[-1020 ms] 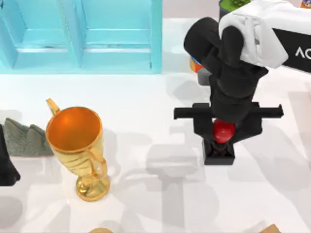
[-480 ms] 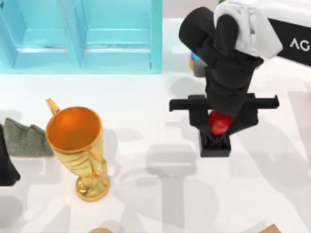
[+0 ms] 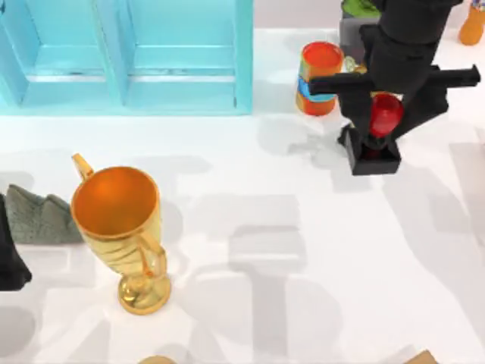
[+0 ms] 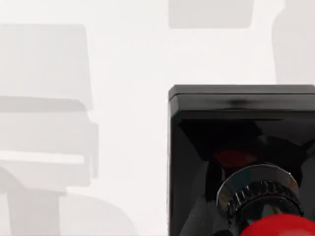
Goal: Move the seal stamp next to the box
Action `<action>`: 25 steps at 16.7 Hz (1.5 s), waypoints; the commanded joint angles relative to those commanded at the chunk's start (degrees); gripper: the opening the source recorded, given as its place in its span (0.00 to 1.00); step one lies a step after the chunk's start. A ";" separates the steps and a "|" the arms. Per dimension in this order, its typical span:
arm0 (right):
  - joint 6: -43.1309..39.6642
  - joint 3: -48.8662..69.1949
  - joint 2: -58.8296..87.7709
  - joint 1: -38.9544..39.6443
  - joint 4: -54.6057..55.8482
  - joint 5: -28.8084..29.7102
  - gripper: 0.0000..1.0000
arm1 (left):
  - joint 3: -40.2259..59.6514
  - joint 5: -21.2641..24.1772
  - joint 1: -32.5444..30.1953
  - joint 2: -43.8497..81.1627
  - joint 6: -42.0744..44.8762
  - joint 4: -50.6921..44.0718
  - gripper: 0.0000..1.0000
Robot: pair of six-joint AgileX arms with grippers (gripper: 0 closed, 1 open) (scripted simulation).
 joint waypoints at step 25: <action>-17.22 -3.41 2.31 -20.90 7.04 -0.45 0.00 | 0.00 0.00 0.00 0.00 0.00 0.00 1.00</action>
